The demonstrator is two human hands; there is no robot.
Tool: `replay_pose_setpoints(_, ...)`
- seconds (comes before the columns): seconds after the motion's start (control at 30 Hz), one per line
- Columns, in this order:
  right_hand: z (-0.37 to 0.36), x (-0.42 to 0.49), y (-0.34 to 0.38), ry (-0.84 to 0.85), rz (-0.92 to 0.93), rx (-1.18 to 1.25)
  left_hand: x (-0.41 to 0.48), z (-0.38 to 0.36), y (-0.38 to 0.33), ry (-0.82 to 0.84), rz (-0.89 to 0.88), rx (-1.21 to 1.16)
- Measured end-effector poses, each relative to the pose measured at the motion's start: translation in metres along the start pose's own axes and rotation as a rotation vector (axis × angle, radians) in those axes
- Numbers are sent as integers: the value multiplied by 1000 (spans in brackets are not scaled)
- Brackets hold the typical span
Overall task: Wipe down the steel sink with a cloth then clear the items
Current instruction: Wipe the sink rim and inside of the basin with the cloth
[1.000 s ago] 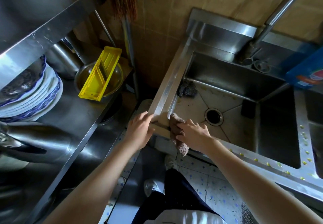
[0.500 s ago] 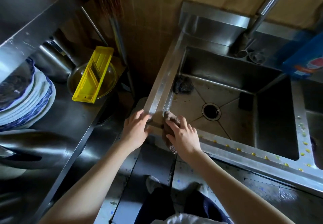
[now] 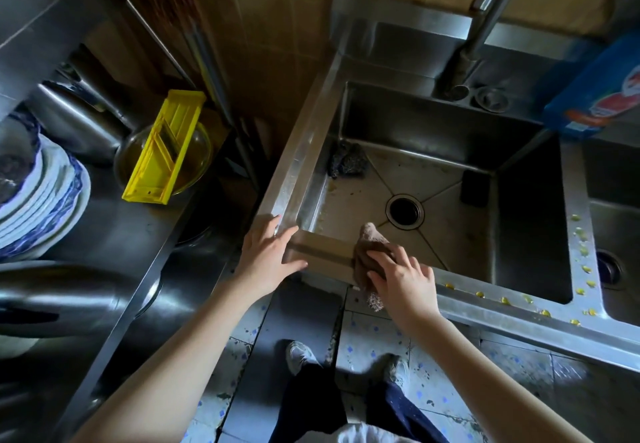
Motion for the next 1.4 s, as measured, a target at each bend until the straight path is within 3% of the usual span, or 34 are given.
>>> replay_pose_setpoints(0.3,-8,0,11,8,-47,97,0,4,6,-16,-3,60)
replay_pose_setpoints(0.7,-21,26,90,-3,92,44,-10,11,25,-60,-44,63)
replay_pose_setpoints(0.93,-14,11,49,-44,2,-28,-14,1,-4,-33,-78,65)
replay_pose_setpoints(1.4,14,-54,-107,-111,-303,-98,-10,-38,-80,52,-166,35)
Point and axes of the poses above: each hand's wrist, its own x-axis towards the middle knuckle, its own z-axis out of the back of the hand, y = z × x, the point moved 8 cm from there along x, towards the middle knuckle
